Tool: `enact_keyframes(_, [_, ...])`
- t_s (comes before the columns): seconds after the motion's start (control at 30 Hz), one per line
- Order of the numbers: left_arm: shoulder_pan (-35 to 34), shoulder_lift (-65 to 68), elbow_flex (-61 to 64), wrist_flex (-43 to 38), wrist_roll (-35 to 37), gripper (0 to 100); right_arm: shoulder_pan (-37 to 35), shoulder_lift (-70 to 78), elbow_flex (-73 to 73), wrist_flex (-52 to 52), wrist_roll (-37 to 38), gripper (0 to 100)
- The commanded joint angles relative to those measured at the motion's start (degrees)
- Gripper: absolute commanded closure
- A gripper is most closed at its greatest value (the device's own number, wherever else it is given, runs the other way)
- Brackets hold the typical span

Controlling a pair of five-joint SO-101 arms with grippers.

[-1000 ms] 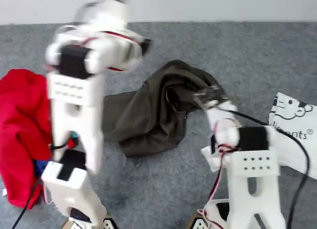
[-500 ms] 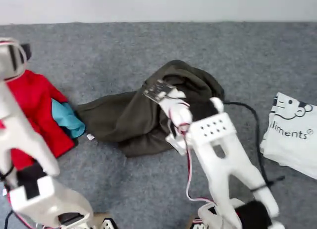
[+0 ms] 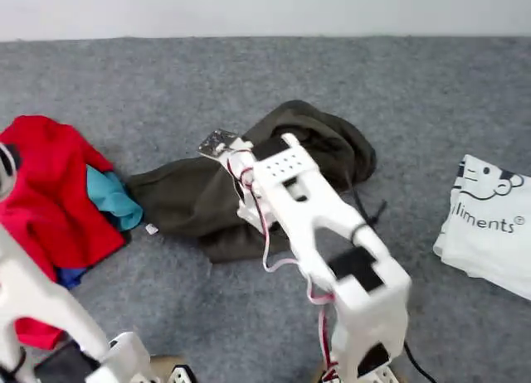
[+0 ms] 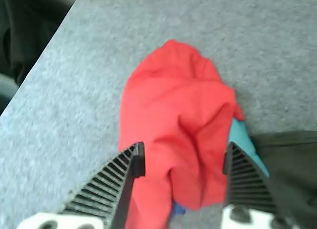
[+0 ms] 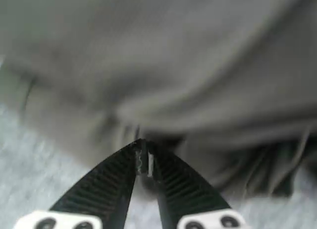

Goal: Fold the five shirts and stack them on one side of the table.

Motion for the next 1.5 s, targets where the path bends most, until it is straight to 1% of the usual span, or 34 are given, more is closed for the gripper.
enact_keyframes(0.0, [-2.64, -5.36, 3.82, 0.97, -0.62, 75, 3.12, 7.96, -13.80, -2.51, 0.00, 98.8])
enact_keyframes(0.2, [-4.92, -12.22, 11.03, 0.97, -0.70, 75, 7.78, 24.22, -38.51, -4.00, 0.09, 98.7])
enact_keyframes(0.37, [-5.10, -17.14, 16.57, 0.97, -0.79, 75, 10.15, 34.07, -59.08, -0.57, 0.00, 98.7])
enact_keyframes(0.47, [-4.84, -18.99, 19.12, 0.88, -0.79, 75, 9.80, 37.32, -70.33, 5.93, -0.26, 98.7])
enact_keyframes(0.57, [-4.92, -20.22, 21.93, -0.53, -0.79, 75, 8.31, 39.43, -79.91, 14.99, -0.18, 98.7])
enact_keyframes(0.67, [-4.92, -21.10, 24.13, -1.67, -0.62, 75, 6.90, 40.84, -86.24, 24.75, -0.09, 98.7])
enact_keyframes(0.7, [-4.84, -21.36, 24.66, -1.93, -0.62, 75, 6.55, 41.19, -87.12, 25.89, -0.09, 98.7])
enact_keyframes(0.83, [-4.84, -22.07, 25.54, -2.73, -0.62, 75, 6.55, 39.25, -87.21, 25.63, -0.09, 98.8])
enact_keyframes(0.9, [-4.84, -22.15, 25.63, -2.73, -0.62, 75, 6.37, 37.41, -84.22, 25.71, -0.09, 98.8])
enact_keyframes(1.0, [-4.92, -22.15, 25.63, -2.73, -0.79, 75, 6.29, 32.84, -74.90, 25.71, -0.09, 98.8])
enact_keyframes(1.17, [-5.01, -22.15, 26.24, -2.73, -0.79, 75, 5.76, 23.60, -52.75, 25.45, 0.00, 98.8])
enact_keyframes(1.27, [-4.92, -22.15, 27.47, -2.73, -0.70, 75, 4.97, 20.44, -44.40, 25.36, 0.00, 98.8])
enact_keyframes(1.37, [-4.75, -22.15, 27.91, -2.73, -0.62, 75, 4.09, 20.70, -42.55, 25.36, 0.00, 98.8])
enact_keyframes(1.47, [-4.75, -22.15, 27.91, -2.73, -0.62, 75, 4.00, 23.96, -42.64, 23.78, 0.00, 98.8])
